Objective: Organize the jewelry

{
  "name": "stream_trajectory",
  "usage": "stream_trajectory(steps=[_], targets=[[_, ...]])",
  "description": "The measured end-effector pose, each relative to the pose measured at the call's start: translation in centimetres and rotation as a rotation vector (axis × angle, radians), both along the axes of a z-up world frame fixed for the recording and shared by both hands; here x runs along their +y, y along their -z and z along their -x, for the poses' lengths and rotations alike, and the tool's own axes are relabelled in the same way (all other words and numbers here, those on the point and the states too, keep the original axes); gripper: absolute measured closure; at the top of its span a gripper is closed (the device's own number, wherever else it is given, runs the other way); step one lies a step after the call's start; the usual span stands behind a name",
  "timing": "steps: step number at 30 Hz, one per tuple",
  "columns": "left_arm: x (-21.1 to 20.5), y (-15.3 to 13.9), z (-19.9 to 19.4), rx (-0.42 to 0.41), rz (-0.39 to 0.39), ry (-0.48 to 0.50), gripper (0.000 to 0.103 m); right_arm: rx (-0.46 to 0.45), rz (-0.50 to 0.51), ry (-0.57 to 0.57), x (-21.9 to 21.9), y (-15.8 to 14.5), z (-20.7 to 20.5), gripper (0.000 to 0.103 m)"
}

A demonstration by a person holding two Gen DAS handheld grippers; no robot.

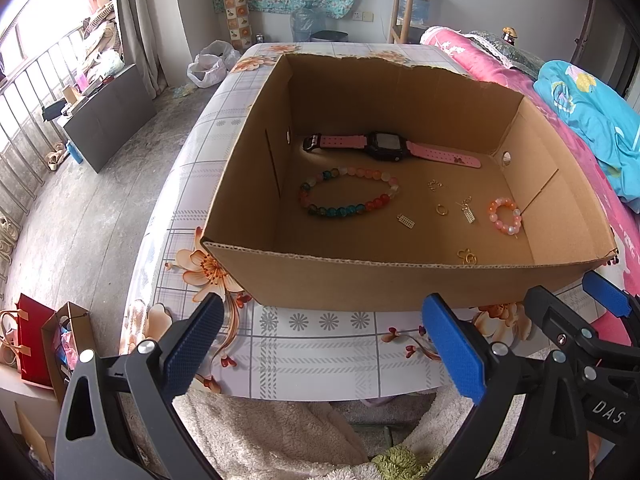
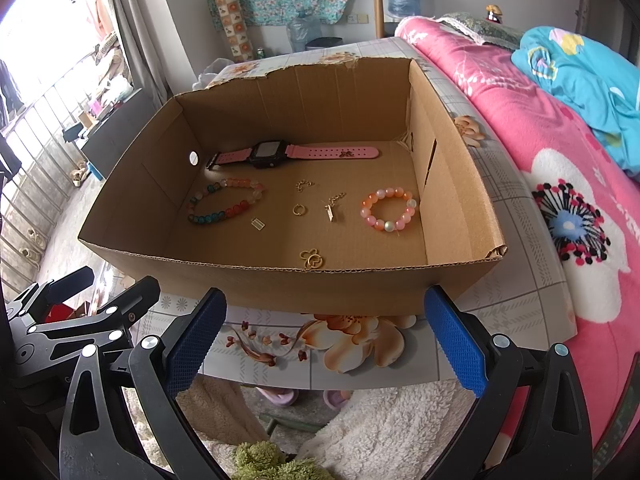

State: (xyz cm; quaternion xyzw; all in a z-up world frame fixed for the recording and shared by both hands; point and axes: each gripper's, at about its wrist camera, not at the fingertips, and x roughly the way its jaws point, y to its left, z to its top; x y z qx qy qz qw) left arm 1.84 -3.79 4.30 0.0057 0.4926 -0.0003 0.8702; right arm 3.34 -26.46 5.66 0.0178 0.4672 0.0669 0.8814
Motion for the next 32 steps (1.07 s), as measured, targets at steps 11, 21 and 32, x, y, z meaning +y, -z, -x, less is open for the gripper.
stream_trajectory(steps=[11,21,32], targets=[[-0.01,0.03,-0.03,0.000,-0.001,-0.001,0.006,0.000,-0.002,-0.001,-0.17,0.09,0.03,0.008],[0.05,0.05,-0.03,0.000,0.000,-0.003,0.006,0.001,-0.002,-0.001,-0.19,0.07,0.03,0.008],[0.01,0.17,-0.03,0.005,0.000,-0.007,0.006,0.003,-0.001,0.003,-0.03,0.12,0.14,0.008]])
